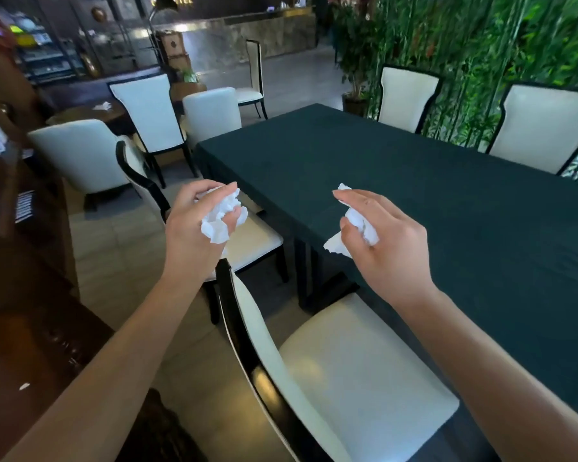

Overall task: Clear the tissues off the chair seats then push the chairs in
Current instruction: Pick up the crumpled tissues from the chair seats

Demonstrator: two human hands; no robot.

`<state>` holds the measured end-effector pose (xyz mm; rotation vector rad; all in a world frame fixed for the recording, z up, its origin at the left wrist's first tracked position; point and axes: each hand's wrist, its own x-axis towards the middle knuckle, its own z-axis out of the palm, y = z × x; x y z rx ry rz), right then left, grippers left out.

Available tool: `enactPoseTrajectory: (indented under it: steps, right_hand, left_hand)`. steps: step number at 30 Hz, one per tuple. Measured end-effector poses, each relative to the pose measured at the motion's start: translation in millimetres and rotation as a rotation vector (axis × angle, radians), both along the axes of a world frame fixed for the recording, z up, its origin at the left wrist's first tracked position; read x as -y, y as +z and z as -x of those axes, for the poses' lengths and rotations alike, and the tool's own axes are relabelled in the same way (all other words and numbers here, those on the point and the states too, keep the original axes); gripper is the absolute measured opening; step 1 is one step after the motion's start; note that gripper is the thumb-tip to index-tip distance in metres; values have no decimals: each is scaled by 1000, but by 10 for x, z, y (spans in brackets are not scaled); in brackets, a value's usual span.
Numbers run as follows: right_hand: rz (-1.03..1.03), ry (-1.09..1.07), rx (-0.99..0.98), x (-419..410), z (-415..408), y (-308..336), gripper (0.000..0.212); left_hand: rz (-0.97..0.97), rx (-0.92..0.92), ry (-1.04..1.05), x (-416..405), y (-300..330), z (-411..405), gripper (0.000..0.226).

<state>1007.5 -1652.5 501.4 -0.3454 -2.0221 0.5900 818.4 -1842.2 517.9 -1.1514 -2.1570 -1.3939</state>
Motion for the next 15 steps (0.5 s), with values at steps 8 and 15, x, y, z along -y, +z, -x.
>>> enactPoseTrajectory:
  steps: [8, 15]
  right_hand:
    - [82, -147, -49, -252, -480, -134, 35]
    - [87, -267, -12, -274, -364, -210, 36]
  left_hand:
    - [123, 25, -201, -439, 87, -191, 27]
    - [82, 83, -259, -676, 90, 133, 25]
